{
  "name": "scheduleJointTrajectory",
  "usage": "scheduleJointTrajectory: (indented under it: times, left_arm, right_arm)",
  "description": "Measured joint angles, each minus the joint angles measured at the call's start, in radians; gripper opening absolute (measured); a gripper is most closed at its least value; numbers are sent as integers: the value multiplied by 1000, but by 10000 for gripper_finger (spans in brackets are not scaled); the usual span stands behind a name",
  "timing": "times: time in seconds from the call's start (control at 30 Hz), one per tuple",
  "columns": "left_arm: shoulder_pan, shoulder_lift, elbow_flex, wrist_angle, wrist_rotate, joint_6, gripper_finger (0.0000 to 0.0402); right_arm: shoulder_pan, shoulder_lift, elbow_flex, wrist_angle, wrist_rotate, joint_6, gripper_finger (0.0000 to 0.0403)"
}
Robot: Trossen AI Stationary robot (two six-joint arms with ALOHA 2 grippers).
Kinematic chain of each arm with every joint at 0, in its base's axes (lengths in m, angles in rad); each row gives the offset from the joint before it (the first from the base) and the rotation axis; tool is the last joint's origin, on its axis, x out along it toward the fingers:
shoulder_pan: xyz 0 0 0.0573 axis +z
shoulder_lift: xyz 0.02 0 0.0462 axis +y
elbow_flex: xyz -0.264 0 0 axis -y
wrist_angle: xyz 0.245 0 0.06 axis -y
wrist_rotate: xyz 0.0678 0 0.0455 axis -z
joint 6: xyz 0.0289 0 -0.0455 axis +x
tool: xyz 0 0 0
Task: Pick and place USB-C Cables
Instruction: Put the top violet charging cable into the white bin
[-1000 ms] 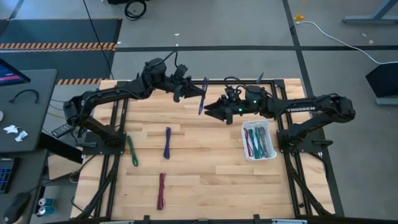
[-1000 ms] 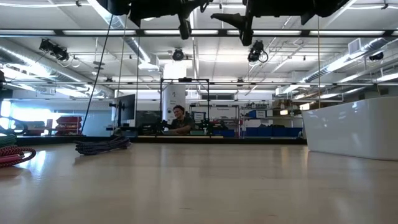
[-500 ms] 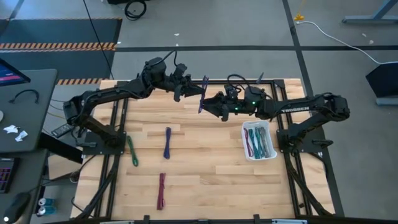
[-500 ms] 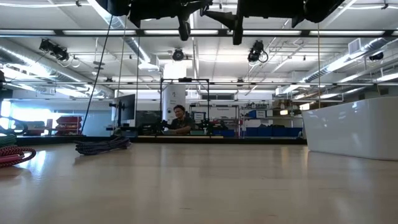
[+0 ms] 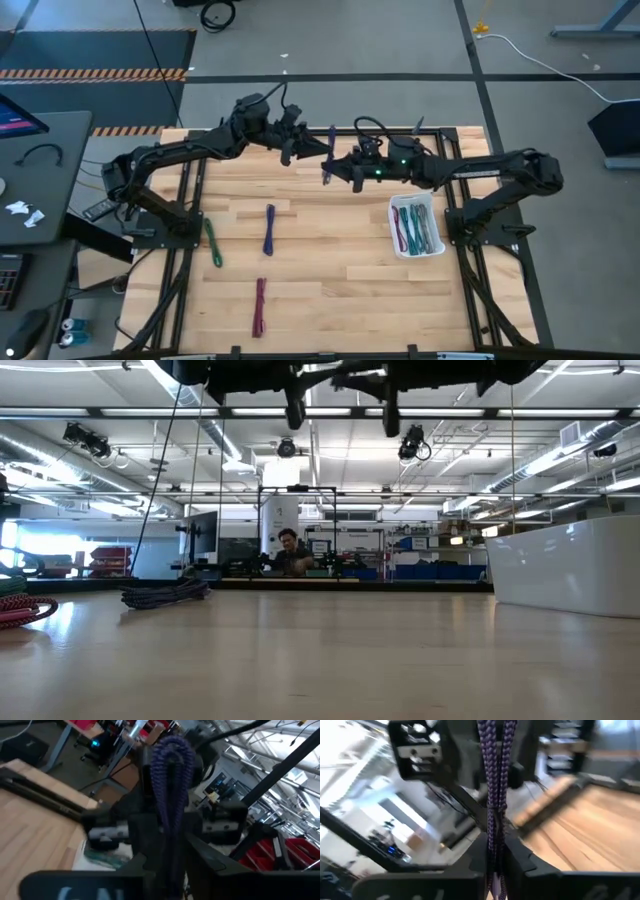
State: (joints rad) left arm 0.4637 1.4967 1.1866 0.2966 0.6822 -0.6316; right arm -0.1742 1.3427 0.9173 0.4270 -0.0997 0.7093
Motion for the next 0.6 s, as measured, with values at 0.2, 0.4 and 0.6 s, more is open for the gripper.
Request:
scheduleJointTrajectory:
  times: [0.2,0.4,0.6]
  left_arm:
    - [26,0,0,-171,38,26,122]
    - [65,0,0,-365,79,38,145]
    - [74,0,0,-457,81,116,143]
  right_arm:
    - [-1,-173,0,-505,103,125,33]
    - [85,-304,0,-1054,43,332,33]
    - [249,-361,-81,-1368,-116,650,32]
